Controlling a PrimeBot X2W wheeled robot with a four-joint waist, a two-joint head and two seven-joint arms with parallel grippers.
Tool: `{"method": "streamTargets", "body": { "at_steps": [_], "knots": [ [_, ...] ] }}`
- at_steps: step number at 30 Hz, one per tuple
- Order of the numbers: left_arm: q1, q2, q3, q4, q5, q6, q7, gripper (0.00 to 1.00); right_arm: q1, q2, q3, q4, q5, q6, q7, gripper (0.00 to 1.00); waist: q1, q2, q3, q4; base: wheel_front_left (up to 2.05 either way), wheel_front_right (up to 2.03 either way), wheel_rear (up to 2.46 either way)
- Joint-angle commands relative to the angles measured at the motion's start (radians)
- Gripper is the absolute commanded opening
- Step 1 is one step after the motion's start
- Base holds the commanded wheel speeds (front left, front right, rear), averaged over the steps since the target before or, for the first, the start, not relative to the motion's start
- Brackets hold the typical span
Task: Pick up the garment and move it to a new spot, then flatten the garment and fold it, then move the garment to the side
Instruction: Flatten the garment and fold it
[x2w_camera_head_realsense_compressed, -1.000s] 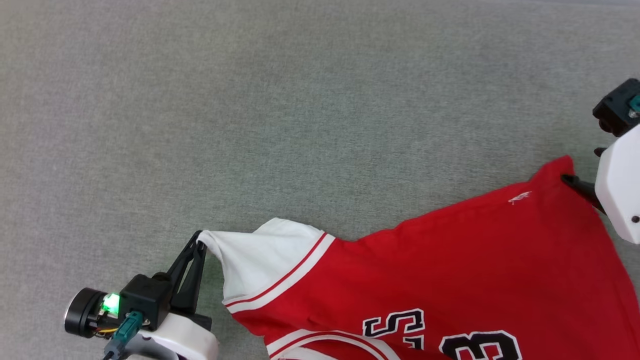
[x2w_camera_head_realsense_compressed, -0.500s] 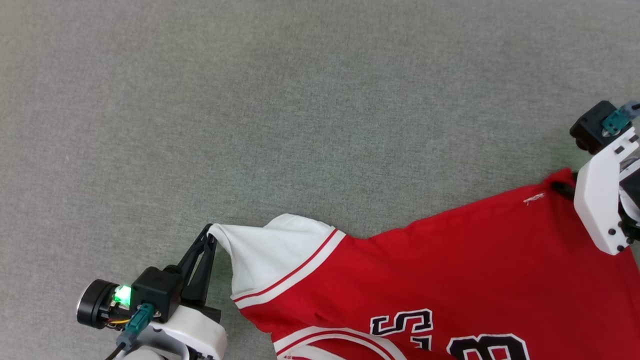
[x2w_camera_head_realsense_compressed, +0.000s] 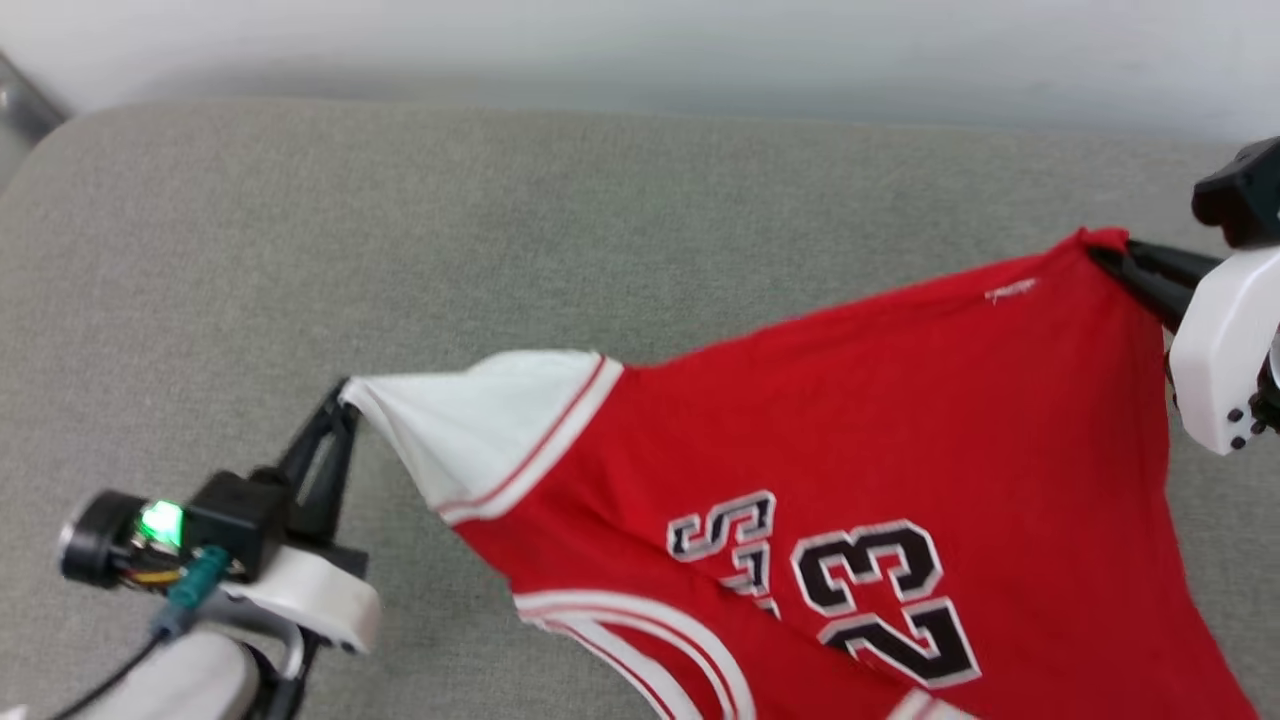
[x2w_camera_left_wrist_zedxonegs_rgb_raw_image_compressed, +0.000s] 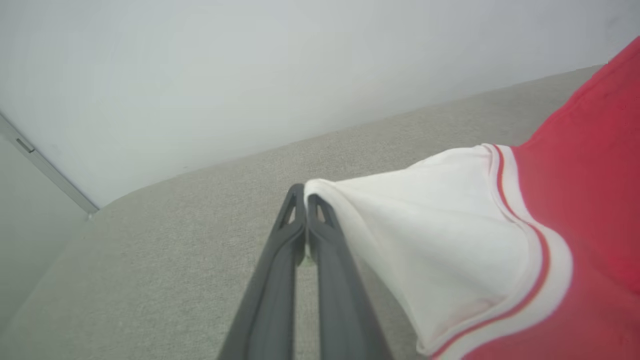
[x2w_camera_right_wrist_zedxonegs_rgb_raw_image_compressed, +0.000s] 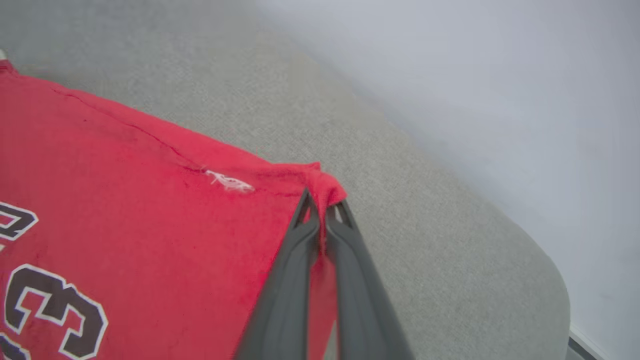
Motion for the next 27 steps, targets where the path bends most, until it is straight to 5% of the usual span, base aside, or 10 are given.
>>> {"method": "streamTargets", "body": {
  "at_steps": [1, 10, 27],
  "knots": [
    [-0.033, 0.022, 0.015, 0.001, 0.012, -0.004, 0.002, 0.00, 0.003, 0.014, -0.021, -0.005, -0.010, -0.001, -0.022, 0.00, 0.0000, -0.0001, -0.039, -0.029, 0.00, 0.00, 0.00],
    [-0.292, 0.079, 0.055, -0.005, 0.052, -0.077, 0.077, 0.00, -0.075, 0.086, -0.134, -0.007, -0.123, -0.001, -0.102, 0.00, 0.0000, -0.0001, -0.049, -0.069, 0.00, 0.00, 0.00],
    [-1.046, -0.056, 0.069, 0.262, 0.135, -0.250, 0.166, 0.00, -0.566, 0.251, -0.218, 0.133, -0.355, -0.001, -0.107, 0.00, 0.0000, -0.0001, 0.182, -0.099, 0.00, 0.00, 0.00]
  ]
}}
